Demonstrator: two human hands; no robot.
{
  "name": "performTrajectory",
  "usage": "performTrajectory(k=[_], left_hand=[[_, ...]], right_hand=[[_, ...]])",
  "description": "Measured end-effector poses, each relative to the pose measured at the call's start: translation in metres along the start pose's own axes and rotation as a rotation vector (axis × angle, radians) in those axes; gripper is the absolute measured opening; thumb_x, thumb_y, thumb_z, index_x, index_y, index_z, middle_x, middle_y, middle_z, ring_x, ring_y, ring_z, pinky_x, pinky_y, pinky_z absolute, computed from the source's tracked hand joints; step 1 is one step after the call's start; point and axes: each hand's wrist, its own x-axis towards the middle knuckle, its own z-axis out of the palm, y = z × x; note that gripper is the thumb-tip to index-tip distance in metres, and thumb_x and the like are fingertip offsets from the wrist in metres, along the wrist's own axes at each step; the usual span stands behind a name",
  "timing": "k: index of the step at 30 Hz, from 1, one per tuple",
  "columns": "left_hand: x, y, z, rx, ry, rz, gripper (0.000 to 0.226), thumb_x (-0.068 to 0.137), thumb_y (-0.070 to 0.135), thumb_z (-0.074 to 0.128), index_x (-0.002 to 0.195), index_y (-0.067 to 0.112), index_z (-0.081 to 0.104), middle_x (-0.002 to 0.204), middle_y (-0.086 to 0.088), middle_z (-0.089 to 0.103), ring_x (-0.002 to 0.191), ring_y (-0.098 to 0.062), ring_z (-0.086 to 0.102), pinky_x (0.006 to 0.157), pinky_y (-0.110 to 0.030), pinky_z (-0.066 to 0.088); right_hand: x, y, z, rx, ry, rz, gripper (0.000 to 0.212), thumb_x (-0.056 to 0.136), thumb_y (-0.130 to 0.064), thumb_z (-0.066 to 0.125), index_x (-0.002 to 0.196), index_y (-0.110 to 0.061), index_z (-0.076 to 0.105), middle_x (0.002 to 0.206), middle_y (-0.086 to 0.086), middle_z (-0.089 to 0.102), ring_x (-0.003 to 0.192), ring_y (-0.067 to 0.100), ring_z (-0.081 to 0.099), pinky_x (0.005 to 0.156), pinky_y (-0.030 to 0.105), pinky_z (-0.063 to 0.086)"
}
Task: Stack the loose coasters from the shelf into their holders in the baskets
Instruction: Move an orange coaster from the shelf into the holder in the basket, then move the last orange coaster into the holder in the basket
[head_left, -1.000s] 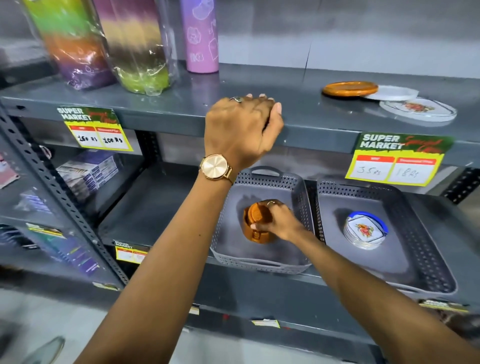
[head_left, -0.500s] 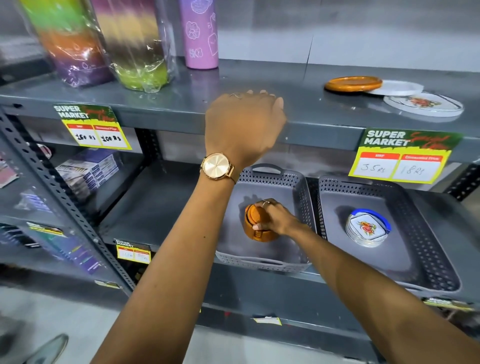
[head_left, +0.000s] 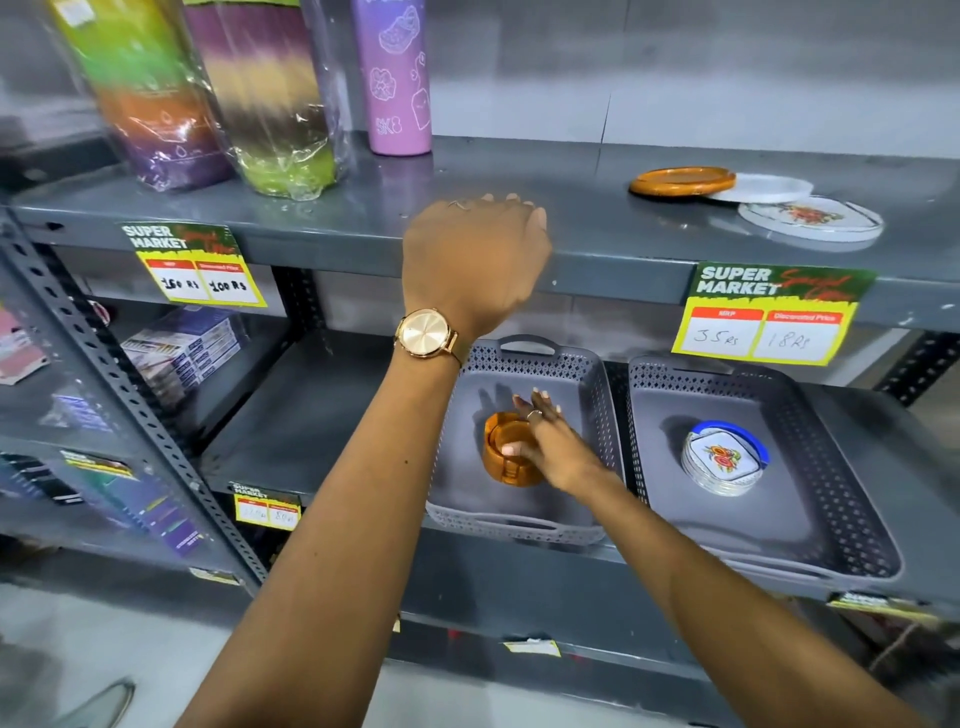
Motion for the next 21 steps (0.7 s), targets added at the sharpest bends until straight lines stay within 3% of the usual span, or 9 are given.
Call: performTrajectory(k=[4, 6, 8, 12, 15, 18, 21], left_hand=[[0.002, 0.002, -0.003, 0.008, -0.034, -0.02, 0.039, 0.093, 0.028, 0.044, 0.072, 0.017, 0.074, 0.063, 0.001, 0.071, 0.065, -0.02, 0.069, 0.057, -0.03, 0.045], [0.003, 0.004, -0.007, 0.026, -0.081, -0.033, 0.042, 0.094, 0.029, 0.042, 0.07, 0.016, 0.074, 0.062, 0.001, 0.07, 0.064, -0.02, 0.069, 0.057, -0.03, 0.045], [0.004, 0.006, -0.009, 0.044, -0.125, -0.048, 0.044, 0.094, 0.03, 0.04, 0.068, 0.016, 0.072, 0.061, 0.0, 0.07, 0.062, -0.021, 0.067, 0.056, -0.03, 0.043], [0.007, 0.009, -0.016, 0.053, -0.184, -0.065, 0.047, 0.095, 0.031, 0.037, 0.061, 0.017, 0.067, 0.057, 0.0, 0.066, 0.052, -0.022, 0.06, 0.052, -0.029, 0.039], [0.009, 0.01, -0.021, 0.041, -0.201, -0.059, 0.048, 0.094, 0.032, 0.035, 0.062, 0.017, 0.068, 0.058, -0.001, 0.067, 0.052, -0.023, 0.061, 0.051, -0.028, 0.04], [0.011, 0.01, -0.025, 0.026, -0.216, -0.05, 0.047, 0.094, 0.032, 0.035, 0.068, 0.016, 0.071, 0.061, -0.004, 0.068, 0.052, -0.026, 0.062, 0.048, -0.027, 0.037], [0.011, 0.01, -0.026, -0.007, -0.239, -0.073, 0.048, 0.095, 0.033, 0.034, 0.065, 0.016, 0.068, 0.058, -0.003, 0.066, 0.051, -0.025, 0.061, 0.048, -0.028, 0.037]], right_hand=[[-0.053, -0.031, -0.025, 0.147, 0.207, -0.17, 0.07, 0.093, -0.034, 0.054, 0.152, -0.017, 0.021, 0.163, 0.006, 0.012, 0.151, 0.021, 0.0, 0.121, 0.047, 0.018], [-0.087, -0.047, -0.039, 0.188, 0.291, -0.252, 0.064, 0.094, -0.031, 0.053, 0.149, -0.014, 0.027, 0.161, 0.004, 0.02, 0.151, 0.018, 0.003, 0.122, 0.038, 0.016], [-0.117, -0.062, -0.055, 0.171, 0.377, -0.303, 0.061, 0.094, -0.031, 0.051, 0.148, -0.013, 0.031, 0.16, 0.003, 0.024, 0.151, 0.013, 0.005, 0.119, 0.02, 0.008], [-0.157, -0.089, -0.09, 0.179, 0.543, -0.44, 0.056, 0.093, -0.032, 0.054, 0.143, -0.013, 0.041, 0.153, 0.005, 0.038, 0.148, 0.012, 0.018, 0.119, 0.022, 0.017], [-0.171, -0.105, -0.127, 0.148, 0.711, -0.542, 0.046, 0.093, -0.03, 0.055, 0.136, -0.014, 0.051, 0.14, 0.002, 0.054, 0.136, 0.01, 0.04, 0.11, 0.012, 0.026], [-0.16, -0.109, -0.173, 0.096, 0.851, -0.53, 0.039, 0.091, -0.036, 0.058, 0.124, -0.015, 0.06, 0.123, 0.0, 0.064, 0.116, 0.013, 0.058, 0.102, 0.02, 0.039], [-0.12, -0.098, -0.22, -0.016, 0.804, -0.313, 0.053, 0.083, -0.048, 0.063, 0.123, -0.014, 0.058, 0.126, 0.006, 0.061, 0.115, 0.025, 0.06, 0.102, 0.035, 0.044]])
